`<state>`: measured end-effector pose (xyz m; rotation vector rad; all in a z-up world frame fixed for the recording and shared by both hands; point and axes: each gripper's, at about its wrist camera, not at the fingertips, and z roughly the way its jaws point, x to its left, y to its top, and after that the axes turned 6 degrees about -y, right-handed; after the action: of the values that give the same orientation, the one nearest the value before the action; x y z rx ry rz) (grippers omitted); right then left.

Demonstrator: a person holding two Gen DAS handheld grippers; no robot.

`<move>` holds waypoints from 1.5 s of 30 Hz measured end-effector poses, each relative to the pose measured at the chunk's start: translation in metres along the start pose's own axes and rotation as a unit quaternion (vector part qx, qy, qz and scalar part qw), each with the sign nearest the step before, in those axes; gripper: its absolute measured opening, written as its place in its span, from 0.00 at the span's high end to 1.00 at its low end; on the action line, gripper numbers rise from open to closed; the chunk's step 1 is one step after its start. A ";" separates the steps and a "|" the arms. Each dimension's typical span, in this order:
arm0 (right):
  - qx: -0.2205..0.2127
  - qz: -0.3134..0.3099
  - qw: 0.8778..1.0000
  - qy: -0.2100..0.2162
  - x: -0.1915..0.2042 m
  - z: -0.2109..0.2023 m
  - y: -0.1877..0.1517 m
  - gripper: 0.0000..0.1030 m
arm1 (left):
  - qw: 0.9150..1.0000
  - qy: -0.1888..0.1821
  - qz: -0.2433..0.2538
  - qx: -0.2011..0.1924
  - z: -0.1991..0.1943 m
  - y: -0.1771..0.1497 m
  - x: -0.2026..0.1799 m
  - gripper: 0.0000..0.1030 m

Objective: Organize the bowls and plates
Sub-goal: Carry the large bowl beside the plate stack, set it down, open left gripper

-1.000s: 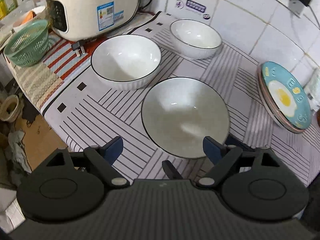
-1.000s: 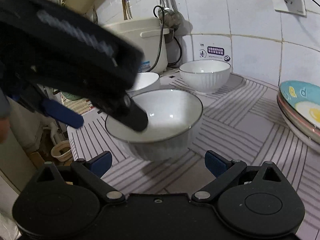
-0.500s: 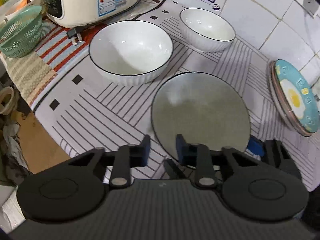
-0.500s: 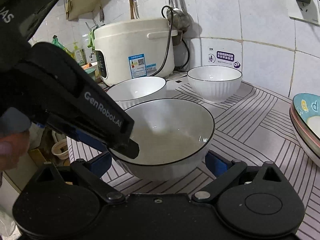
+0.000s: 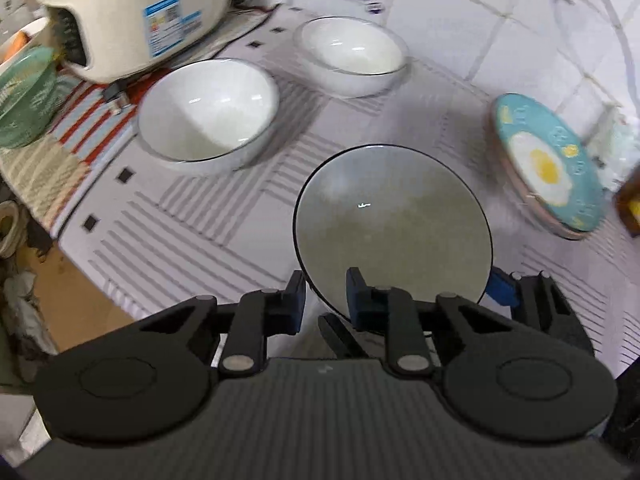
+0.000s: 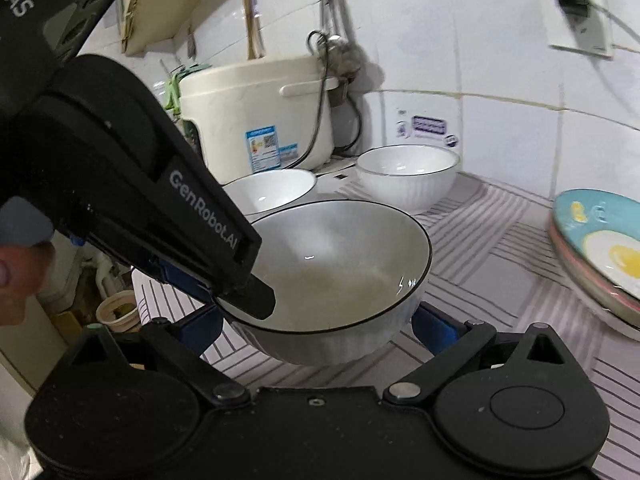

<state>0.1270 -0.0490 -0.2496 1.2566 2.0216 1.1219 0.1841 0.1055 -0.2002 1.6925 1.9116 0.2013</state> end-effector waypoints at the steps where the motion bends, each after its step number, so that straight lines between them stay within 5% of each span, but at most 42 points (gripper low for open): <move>1: -0.002 0.006 1.000 -0.006 -0.003 -0.006 0.000 0.01 | 1.000 -0.007 0.006 0.001 -0.001 0.000 -0.006 0.81; 10: -0.013 0.024 0.998 -0.058 -0.042 -0.066 -0.002 0.01 | 0.996 -0.052 0.070 0.016 -0.011 -0.009 -0.071 0.81; 19: -0.010 0.018 0.996 -0.088 -0.070 -0.084 -0.014 0.01 | 0.991 -0.055 0.111 0.040 0.006 -0.025 -0.112 0.81; 37: 0.004 0.040 0.990 -0.137 -0.083 -0.079 -0.050 0.00 | 0.987 -0.060 0.136 0.055 0.039 -0.032 -0.133 0.78; 45: 0.065 0.064 0.981 -0.172 -0.081 -0.087 -0.053 0.01 | 0.984 -0.032 0.171 0.028 0.012 -0.032 -0.137 0.69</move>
<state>0.0718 -0.1673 -0.2485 1.5464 1.7957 0.7696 0.1672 -0.0336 -0.1817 2.0338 1.5831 0.2219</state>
